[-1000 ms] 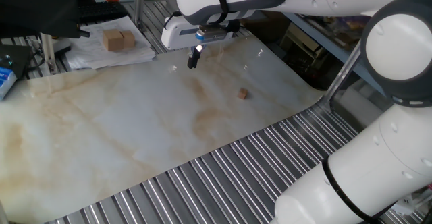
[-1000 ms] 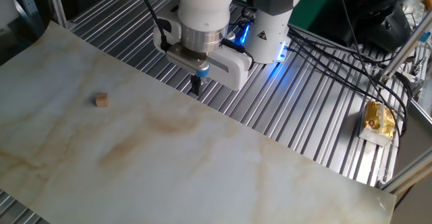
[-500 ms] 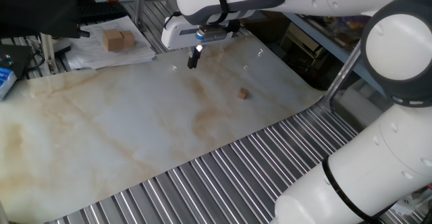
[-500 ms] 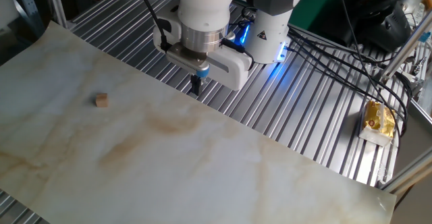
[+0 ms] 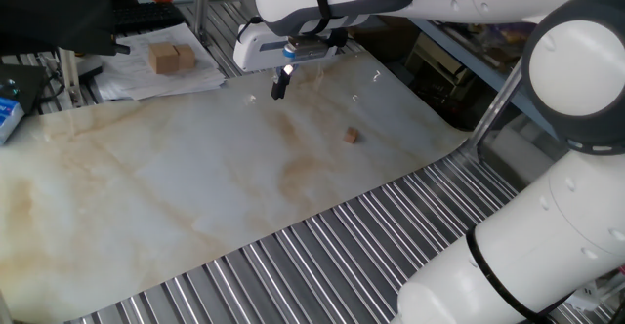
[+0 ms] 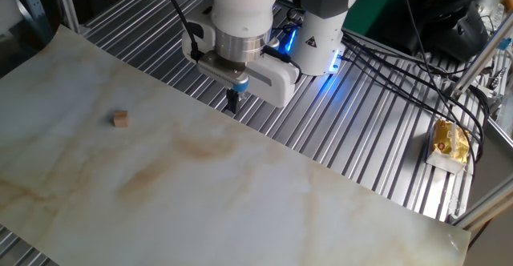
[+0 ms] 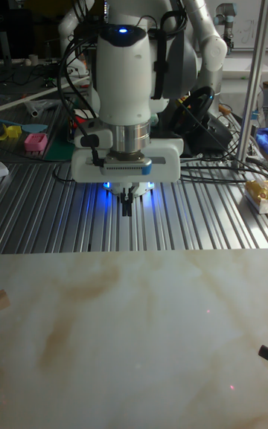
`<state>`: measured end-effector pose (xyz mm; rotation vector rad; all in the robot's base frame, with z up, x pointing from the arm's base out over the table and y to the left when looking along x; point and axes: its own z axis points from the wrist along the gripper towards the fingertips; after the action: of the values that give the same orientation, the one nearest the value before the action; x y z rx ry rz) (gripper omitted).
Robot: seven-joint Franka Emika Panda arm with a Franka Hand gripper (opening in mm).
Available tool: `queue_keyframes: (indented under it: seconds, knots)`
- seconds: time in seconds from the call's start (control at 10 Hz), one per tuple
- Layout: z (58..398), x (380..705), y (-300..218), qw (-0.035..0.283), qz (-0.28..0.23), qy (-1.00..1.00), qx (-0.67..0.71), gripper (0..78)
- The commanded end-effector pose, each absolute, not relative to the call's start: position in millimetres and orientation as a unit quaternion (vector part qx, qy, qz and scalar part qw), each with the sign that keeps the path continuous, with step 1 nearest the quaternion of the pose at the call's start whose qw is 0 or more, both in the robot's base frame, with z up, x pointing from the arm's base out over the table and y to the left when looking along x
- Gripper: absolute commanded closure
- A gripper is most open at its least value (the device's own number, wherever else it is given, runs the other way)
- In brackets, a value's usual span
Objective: Pick up the small block on the left and move it to the right
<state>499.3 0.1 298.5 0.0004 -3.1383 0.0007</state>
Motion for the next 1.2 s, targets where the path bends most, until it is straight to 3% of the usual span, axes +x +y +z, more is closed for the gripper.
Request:
queue_keyframes:
  seconds: [0.1,0.3,1.2]
  knots:
    - [298.5,499.3,0.1,-0.007,0.033,-0.999,0.002,77.6]
    - [298.6,499.2,0.2,-0.007,0.054,-0.998,0.006,77.6]
    - [297.7,499.9,-0.1,-0.012,0.024,-1.0,-0.004,77.6]
